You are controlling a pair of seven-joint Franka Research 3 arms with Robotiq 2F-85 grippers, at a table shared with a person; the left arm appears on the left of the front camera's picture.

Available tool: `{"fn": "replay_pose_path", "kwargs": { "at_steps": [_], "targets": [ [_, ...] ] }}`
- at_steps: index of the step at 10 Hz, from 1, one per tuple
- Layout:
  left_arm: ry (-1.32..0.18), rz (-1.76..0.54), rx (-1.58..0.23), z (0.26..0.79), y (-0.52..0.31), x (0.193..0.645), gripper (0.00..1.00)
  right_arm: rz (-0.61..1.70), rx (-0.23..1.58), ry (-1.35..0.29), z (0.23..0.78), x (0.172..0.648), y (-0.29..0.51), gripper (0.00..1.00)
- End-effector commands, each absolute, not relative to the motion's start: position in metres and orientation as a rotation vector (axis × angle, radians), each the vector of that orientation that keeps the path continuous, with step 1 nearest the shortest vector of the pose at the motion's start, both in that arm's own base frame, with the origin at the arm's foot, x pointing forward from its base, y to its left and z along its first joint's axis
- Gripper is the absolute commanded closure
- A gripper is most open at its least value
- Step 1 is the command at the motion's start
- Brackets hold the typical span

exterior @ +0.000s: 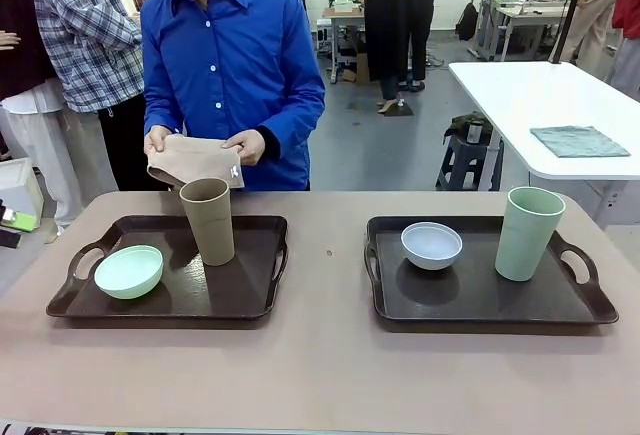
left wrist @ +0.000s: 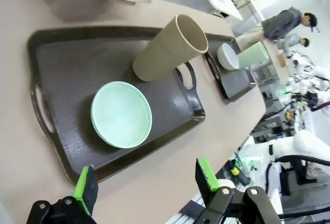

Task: Set up a tray with a mat and arrange the tableware.
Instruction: Pick up the Picnic Bowl and Reusable plastic cup from the Handle tray in front of the human's position and hold them in the air.

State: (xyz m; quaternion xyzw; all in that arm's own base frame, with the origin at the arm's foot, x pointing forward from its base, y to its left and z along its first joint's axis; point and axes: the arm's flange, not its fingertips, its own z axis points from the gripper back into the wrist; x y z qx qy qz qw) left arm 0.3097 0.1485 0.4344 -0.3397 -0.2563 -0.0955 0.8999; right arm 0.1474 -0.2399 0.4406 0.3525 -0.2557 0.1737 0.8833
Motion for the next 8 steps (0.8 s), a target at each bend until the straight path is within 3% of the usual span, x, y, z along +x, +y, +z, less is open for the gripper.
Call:
{"fn": "replay_pose_path", "kwargs": {
  "at_steps": [1,6,8],
  "targets": [
    [-0.555,-0.178,-0.581,0.473,0.140,0.311,0.00,0.590,0.663,-0.630,0.480,0.149,-0.212,0.00],
    [-0.407,-0.267,-0.319,0.505,0.087,0.330,0.00,1.088,0.611,-0.699,0.507,0.249,-0.039,0.00],
    [-0.350,-0.264,-0.186,0.511,0.062,0.328,0.00,1.129,0.563,-0.752,0.498,0.269,0.062,0.00]
  ]
}}
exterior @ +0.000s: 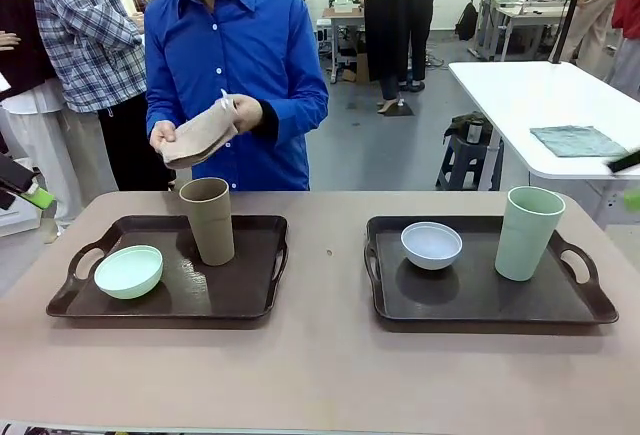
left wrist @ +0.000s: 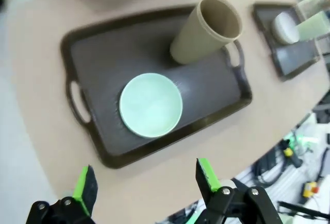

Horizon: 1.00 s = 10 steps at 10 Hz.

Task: Set up a tray with a mat and arrange the tableware.
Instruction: Pick up the Picnic Bowl and Reusable plastic cup from the Handle tray in front of the human's position and hold them in the air.

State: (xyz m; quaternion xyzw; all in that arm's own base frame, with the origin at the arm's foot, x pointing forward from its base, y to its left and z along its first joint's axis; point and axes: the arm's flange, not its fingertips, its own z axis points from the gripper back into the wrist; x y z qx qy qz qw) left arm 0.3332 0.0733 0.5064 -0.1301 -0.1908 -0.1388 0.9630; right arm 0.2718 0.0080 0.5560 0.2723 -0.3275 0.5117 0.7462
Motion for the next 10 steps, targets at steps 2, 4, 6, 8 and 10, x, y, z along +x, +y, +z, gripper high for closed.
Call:
{"fn": "replay_pose_path", "kwargs": {
  "at_steps": [2,4,6,8,10],
  "targets": [
    [-0.295,-0.254,-0.079,0.510,0.038,0.336,0.00,1.184,0.493,-0.710,0.483,0.279,0.140,0.00],
    [-0.256,-0.260,-0.038,0.505,0.015,0.351,0.00,1.111,0.356,-0.790,0.464,0.297,0.187,0.00],
    [-0.278,-0.269,-0.060,0.506,0.023,0.340,0.00,1.171,0.435,-0.748,0.511,0.311,0.183,0.00],
    [-0.278,-0.269,-0.060,0.506,0.023,0.340,0.00,1.171,0.435,-0.748,0.511,0.311,0.183,0.00],
    [-0.278,-0.269,-0.060,0.506,0.023,0.340,0.00,1.171,0.435,-0.748,0.511,0.311,0.183,0.00]
  ]
}}
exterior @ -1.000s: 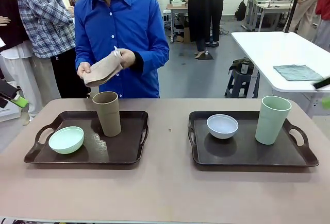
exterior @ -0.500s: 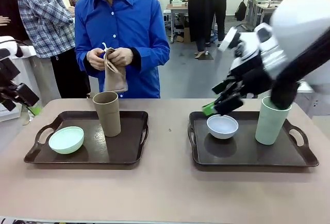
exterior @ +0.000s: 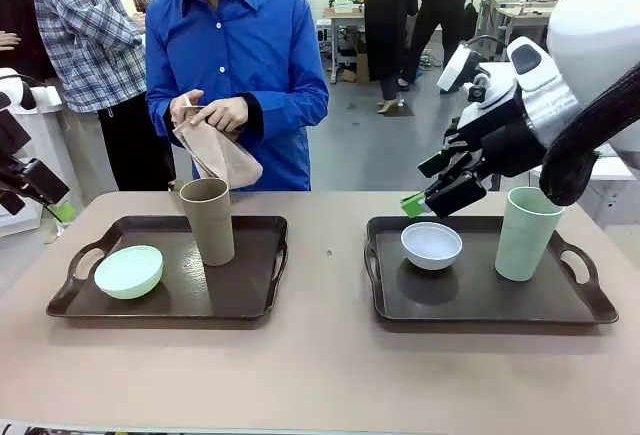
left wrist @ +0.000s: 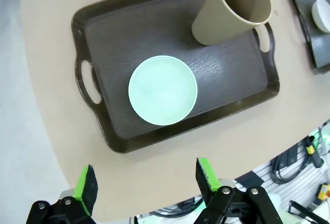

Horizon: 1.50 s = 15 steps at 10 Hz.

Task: Set up a tray with a mat and arrange the tableware.
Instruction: Pick up the Picnic Bowl and Reusable plastic cup from the Handle tray in front of the human's position and hold them in the air.

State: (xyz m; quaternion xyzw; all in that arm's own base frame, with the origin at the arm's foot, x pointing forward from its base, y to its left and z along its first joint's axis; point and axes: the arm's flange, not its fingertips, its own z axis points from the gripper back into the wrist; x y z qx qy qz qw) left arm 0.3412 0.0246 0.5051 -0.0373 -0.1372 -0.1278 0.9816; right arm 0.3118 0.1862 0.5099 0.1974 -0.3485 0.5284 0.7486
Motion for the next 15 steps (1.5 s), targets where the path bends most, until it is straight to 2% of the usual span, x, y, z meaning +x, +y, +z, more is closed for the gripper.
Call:
{"fn": "replay_pose_path", "kwargs": {
  "at_steps": [1,3,4,6,9,11,13,15],
  "targets": [
    [-0.278,-0.269,-0.060,0.506,0.023,0.340,0.00,1.171,0.435,-0.748,0.511,0.311,0.183,0.00],
    [-0.276,-0.258,-0.075,0.505,0.025,0.341,0.00,1.156,0.434,-0.761,0.510,0.312,0.186,0.00],
    [-0.231,-0.287,-0.124,0.502,0.017,0.369,0.00,1.285,0.438,-0.774,0.512,0.336,0.201,0.00],
    [-0.209,-0.326,-0.088,0.516,-0.007,0.402,0.00,1.586,0.459,-0.807,0.522,0.396,0.261,0.00],
    [-0.195,-0.331,-0.051,0.521,-0.016,0.398,0.00,1.851,0.571,-0.837,0.515,0.465,0.324,0.00],
    [-0.179,-0.331,-0.077,0.502,-0.016,0.406,0.00,1.777,0.580,-0.847,0.499,0.501,0.360,0.00],
    [-0.189,-0.361,-0.088,0.482,-0.019,0.413,0.00,1.672,0.599,-0.762,0.479,0.511,0.388,0.00],
    [-0.197,-0.395,-0.091,0.466,-0.024,0.422,0.00,1.622,0.539,-0.695,0.460,0.521,0.408,0.00]
  ]
}}
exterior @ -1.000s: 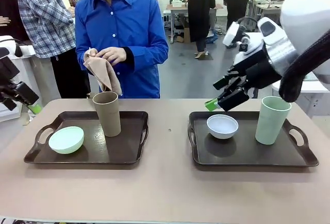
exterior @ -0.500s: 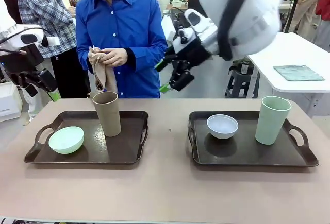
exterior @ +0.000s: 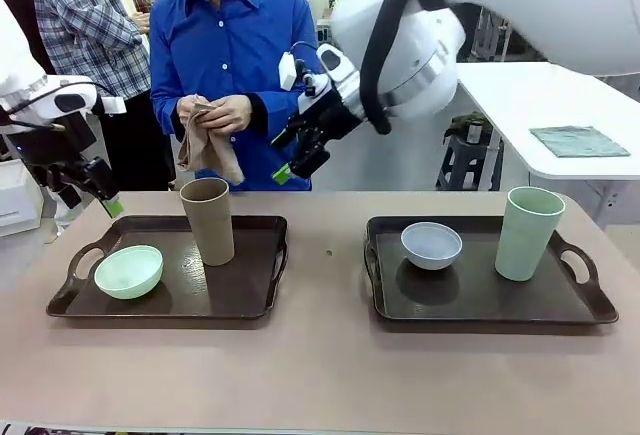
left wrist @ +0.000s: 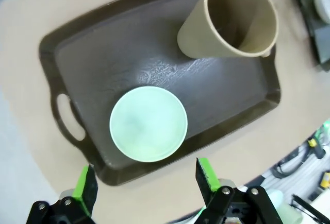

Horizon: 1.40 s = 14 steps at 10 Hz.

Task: Set up a tray with a mat and arrange the tableware.
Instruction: Pick up the Picnic Bowl and Reusable plastic cup from the Handle tray in front of the human's position and hold them in the air.

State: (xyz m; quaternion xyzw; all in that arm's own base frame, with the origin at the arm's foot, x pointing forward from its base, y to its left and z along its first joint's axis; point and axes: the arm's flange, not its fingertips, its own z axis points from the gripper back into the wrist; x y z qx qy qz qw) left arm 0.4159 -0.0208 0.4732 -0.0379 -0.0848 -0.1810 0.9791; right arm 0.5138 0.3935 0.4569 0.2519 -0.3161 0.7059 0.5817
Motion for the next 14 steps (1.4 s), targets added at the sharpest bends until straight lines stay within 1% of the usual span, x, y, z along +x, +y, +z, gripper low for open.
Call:
{"fn": "replay_pose_path", "kwargs": {
  "at_steps": [1,2,3,4,7,9,11,12,14],
  "targets": [
    [-0.200,-0.398,-0.077,0.465,-0.025,0.423,0.00,1.617,0.524,-0.647,0.448,0.522,0.423,0.00],
    [-0.204,-0.398,-0.093,0.460,-0.028,0.423,0.00,1.609,0.535,-0.621,0.439,0.523,0.427,0.00],
    [-0.176,-0.373,-0.073,0.467,-0.024,0.420,0.00,1.529,0.549,-0.612,0.451,0.517,0.424,0.00],
    [-0.176,-0.373,-0.073,0.467,-0.024,0.420,0.00,1.623,0.546,-0.658,0.437,0.513,0.414,0.00],
    [-0.179,-0.376,-0.073,0.465,-0.025,0.422,0.00,1.597,0.551,-0.634,0.437,0.512,0.420,0.00],
    [-0.107,-0.369,-0.083,0.453,-0.018,0.423,0.00,1.698,0.657,-0.640,0.414,0.523,0.431,0.00],
    [-0.102,-0.356,-0.087,0.442,-0.005,0.411,0.00,1.721,0.678,-0.662,0.395,0.533,0.445,0.00],
    [-0.116,-0.361,-0.090,0.436,0.001,0.407,0.00,1.637,0.645,-0.725,0.384,0.541,0.447,0.00],
    [-0.118,-0.381,-0.090,0.418,0.011,0.407,0.00,1.532,0.645,-0.744,0.362,0.550,0.458,0.00]
  ]
}}
